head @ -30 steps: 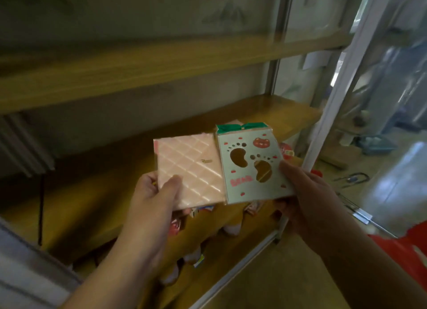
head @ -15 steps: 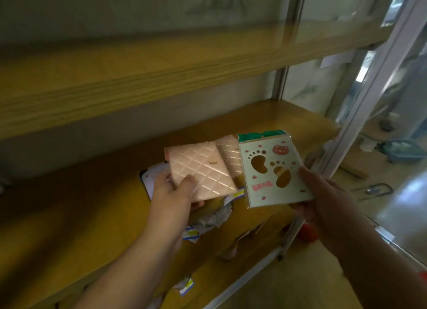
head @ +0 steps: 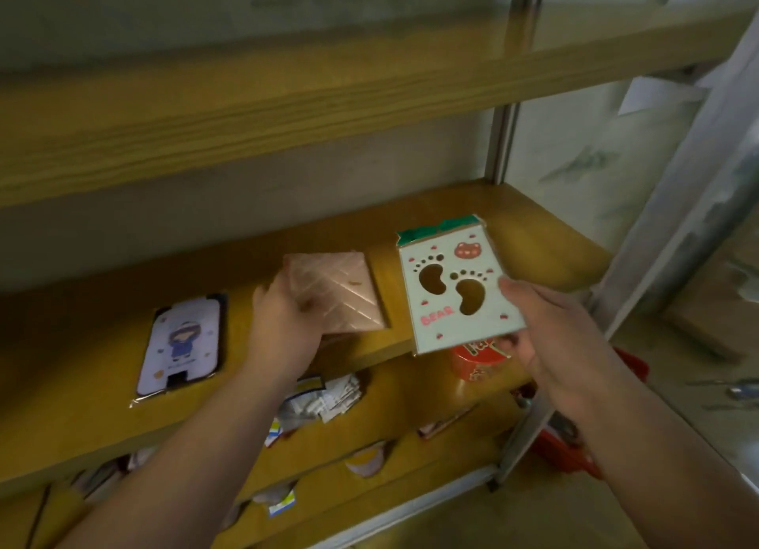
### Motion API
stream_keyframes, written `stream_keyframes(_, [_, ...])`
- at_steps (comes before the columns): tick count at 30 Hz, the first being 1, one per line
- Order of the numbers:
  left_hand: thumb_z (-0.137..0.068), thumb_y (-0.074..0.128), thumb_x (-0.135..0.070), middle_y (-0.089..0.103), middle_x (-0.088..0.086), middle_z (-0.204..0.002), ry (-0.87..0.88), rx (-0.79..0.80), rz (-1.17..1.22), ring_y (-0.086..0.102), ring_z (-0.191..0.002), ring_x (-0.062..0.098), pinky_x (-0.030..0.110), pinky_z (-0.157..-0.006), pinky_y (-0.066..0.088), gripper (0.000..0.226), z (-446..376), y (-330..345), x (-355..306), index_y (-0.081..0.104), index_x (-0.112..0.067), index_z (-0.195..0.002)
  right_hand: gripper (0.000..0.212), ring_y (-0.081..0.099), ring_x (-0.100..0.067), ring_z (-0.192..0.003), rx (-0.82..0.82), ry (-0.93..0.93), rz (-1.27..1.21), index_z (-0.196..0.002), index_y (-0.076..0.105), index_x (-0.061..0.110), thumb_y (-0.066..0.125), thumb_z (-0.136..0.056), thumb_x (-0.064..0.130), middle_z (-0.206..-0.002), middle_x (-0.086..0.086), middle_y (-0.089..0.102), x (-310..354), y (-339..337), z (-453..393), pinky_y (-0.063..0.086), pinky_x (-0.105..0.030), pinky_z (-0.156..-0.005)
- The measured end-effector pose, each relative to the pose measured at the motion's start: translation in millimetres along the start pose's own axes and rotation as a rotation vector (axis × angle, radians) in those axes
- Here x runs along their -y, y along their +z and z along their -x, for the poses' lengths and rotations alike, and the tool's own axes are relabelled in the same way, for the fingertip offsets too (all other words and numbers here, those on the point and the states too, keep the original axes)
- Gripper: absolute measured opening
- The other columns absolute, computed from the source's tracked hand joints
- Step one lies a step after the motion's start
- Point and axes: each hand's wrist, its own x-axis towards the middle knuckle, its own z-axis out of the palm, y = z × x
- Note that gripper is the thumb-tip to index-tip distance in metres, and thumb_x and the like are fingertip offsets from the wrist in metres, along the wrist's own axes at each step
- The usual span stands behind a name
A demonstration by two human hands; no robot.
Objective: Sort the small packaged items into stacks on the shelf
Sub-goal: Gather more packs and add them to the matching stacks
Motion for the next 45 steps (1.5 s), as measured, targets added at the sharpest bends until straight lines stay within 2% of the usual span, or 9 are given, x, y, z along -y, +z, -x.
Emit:
stream_keyframes(6, [-0.092,0.051,-0.038,0.045,0.01,-0.148,0.048,-0.004,-0.311,0.035,-0.135,0.034,0.048,-0.107,0.034,0.047,17,13,-21,0.056,-0.022,-0.137,0.027,0.075,-0.017,-0.088,0.099,0.015,0.106,-0.111,0.067,0.029,0.064,-0.089,0.045,-0.097,0.004,0.078,7,-27,-29,0.059,-0.046,-0.084])
stream_keyframes(12, [-0.09,0.058,-0.023,0.055,0.014,-0.137,0.275,-0.004,-0.371,0.037,-0.133,0.036,0.053,-0.107,0.036,0.031,33,28,-52,0.07,-0.013,-0.116,0.024,0.071,-0.002,-0.062,0.021,-0.171,0.341,-0.117,0.067,0.026,0.059,-0.097,0.035,-0.083,0.012,0.077,23,-60,-70,0.048,-0.013,-0.045])
stream_keyframes(16, [-0.091,0.062,-0.018,0.056,0.007,-0.141,0.255,-0.023,-0.358,0.034,-0.139,0.028,0.033,-0.111,0.022,0.033,39,41,-68,0.068,-0.016,-0.123,0.028,0.068,0.003,-0.061,-0.014,-0.285,0.592,-0.116,0.068,0.021,0.057,-0.097,0.037,-0.077,0.013,0.073,34,-64,-98,0.045,-0.012,-0.042])
stream_keyframes(22, [-0.093,0.058,-0.024,0.054,0.003,-0.143,0.234,0.0,-0.353,0.03,-0.142,0.022,0.034,-0.114,0.024,0.033,39,41,-71,0.067,-0.019,-0.124,0.027,0.063,-0.005,-0.067,-0.075,-0.343,1.093,-0.102,0.065,0.031,0.054,-0.092,0.053,-0.076,0.013,0.063,40,-56,-106,0.047,-0.025,-0.051])
stream_keyframes(25, [-0.092,0.055,-0.026,0.059,0.004,-0.137,0.251,0.047,-0.418,0.036,-0.14,0.023,0.039,-0.113,0.031,0.027,39,34,-65,0.07,-0.017,-0.111,0.039,0.06,-0.015,-0.089,-0.172,-0.48,1.246,-0.11,0.066,0.023,0.054,-0.09,0.055,-0.099,0.005,0.065,35,-53,-94,0.053,-0.032,-0.069])
stream_keyframes(32, [-0.091,0.066,-0.026,0.054,0.01,-0.145,0.29,-0.055,-0.474,0.046,-0.134,0.027,0.031,-0.105,0.032,0.05,54,8,-61,0.056,-0.011,-0.138,0.044,0.052,-0.017,-0.122,0.068,-0.8,1.158,-0.13,0.056,0.022,0.053,-0.092,0.045,-0.131,0.004,0.058,32,0,-53,0.05,-0.038,-0.099])
stream_keyframes(38, [-0.095,0.055,-0.038,0.041,0.0,-0.156,0.223,-0.082,-0.556,0.031,-0.145,0.018,0.029,-0.111,0.025,0.061,74,-37,-39,0.038,-0.019,-0.151,0.039,0.055,-0.016,-0.113,0.159,-0.929,1.044,-0.125,0.06,0.02,0.06,-0.089,0.036,-0.126,0.004,0.058,34,62,-39,0.045,-0.031,-0.092])
stream_keyframes(41, [-0.095,0.056,-0.039,0.043,0.002,-0.155,0.167,-0.106,-0.581,0.033,-0.145,0.02,0.038,-0.116,0.032,0.061,89,-69,-20,0.042,-0.015,-0.149,0.037,0.058,-0.017,-0.109,0.238,-0.947,1.005,-0.123,0.062,0.018,0.061,-0.089,0.034,-0.125,0.004,0.06,27,95,-25,0.047,-0.03,-0.089])
stream_keyframes(45, [-0.094,0.056,-0.038,0.045,0.001,-0.153,0.104,-0.175,-0.58,0.031,-0.145,0.019,0.031,-0.115,0.026,0.057,112,-109,9,0.045,-0.017,-0.147,0.038,0.058,-0.017,-0.111,0.337,-0.961,0.996,-0.123,0.064,0.017,0.063,-0.089,0.033,-0.125,0.002,0.063,16,139,2,0.046,-0.03,-0.091])
